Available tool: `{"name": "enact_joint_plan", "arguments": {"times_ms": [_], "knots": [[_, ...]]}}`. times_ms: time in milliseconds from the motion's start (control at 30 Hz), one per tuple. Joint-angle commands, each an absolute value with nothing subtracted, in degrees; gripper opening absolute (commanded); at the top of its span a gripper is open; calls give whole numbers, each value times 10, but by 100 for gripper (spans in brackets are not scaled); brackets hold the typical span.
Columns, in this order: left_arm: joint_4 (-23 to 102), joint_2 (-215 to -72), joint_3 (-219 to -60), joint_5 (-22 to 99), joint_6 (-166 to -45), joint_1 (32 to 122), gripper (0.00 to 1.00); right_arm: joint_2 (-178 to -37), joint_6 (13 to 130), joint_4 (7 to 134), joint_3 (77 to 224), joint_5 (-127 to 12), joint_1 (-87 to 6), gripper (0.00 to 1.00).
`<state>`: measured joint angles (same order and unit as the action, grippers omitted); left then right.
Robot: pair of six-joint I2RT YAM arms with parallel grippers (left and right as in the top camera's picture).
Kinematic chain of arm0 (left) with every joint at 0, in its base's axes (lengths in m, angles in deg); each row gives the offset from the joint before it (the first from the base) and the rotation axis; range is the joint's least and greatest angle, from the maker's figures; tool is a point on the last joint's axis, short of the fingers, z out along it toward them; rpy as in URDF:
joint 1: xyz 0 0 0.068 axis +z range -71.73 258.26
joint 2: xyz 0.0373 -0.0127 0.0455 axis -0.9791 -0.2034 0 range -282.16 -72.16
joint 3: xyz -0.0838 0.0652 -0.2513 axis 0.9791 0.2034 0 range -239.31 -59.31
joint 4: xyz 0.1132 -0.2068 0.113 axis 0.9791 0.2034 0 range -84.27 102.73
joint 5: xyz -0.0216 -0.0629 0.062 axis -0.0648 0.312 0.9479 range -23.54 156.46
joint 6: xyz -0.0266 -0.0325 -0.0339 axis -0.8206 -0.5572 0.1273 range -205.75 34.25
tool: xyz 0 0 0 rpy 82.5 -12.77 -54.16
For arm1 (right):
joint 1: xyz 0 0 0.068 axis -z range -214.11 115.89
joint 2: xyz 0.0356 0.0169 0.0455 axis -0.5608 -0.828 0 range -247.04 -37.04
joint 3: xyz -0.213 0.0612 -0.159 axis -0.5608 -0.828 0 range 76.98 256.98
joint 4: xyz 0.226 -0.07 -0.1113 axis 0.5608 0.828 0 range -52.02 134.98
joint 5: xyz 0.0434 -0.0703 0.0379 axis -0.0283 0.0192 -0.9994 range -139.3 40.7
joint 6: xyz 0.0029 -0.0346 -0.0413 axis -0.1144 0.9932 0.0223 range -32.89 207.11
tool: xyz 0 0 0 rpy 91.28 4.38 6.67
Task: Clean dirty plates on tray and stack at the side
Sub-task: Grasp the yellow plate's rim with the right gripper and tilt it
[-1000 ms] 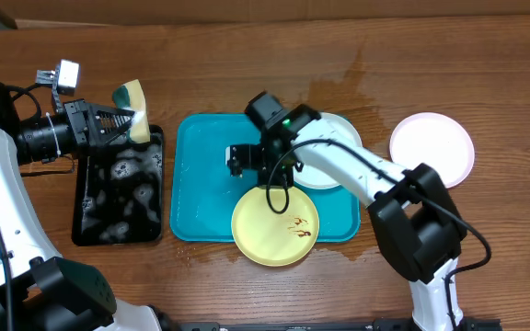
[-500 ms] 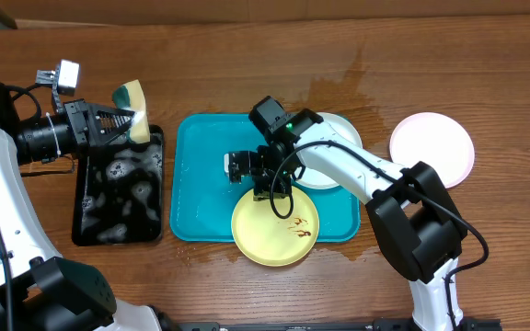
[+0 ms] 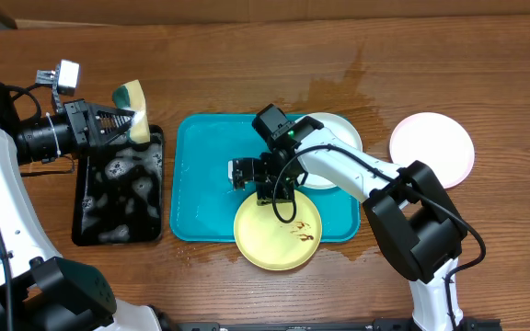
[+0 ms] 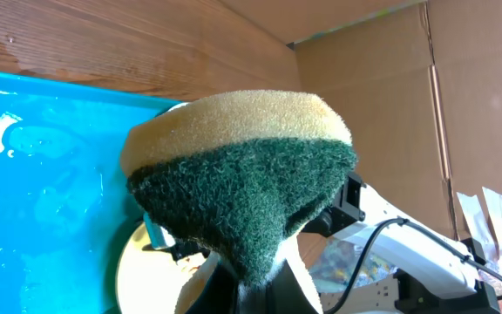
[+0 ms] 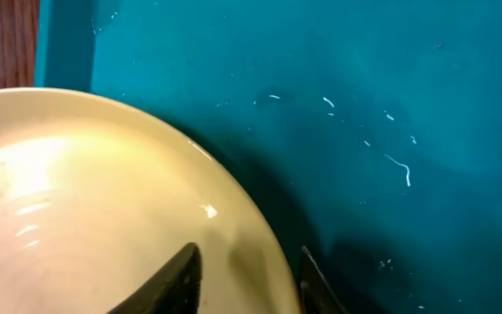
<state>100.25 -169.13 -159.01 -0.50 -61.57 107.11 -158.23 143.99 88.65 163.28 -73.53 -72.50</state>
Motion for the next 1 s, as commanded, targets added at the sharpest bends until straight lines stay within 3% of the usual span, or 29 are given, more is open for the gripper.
{"name": "enact_joint_plan", "arguments": {"times_ms": [0, 300, 367, 467, 633, 967], "knots": [[1002, -1676, -1593, -5, -607, 1067, 4, -1568, 1441, 887, 1624, -745, -726, 43], [1004, -1676, -1593, -5, -607, 1067, 4, -1568, 1441, 876, 1624, -744, -726, 42], [1004, -1676, -1593, -5, -607, 1067, 4, -1568, 1441, 876, 1624, -745, -726, 35], [1004, -1676, -1593, -5, -607, 1067, 4, -1568, 1441, 876, 1624, -745, -726, 17], [1001, -1676, -1593, -4, -607, 1067, 4, -1568, 1405, 860, 1625, -744, -726, 4], [999, -1676, -1593, -4, -607, 1067, 4, -1568, 1209, 756, 1663, -745, -726, 7]]}}
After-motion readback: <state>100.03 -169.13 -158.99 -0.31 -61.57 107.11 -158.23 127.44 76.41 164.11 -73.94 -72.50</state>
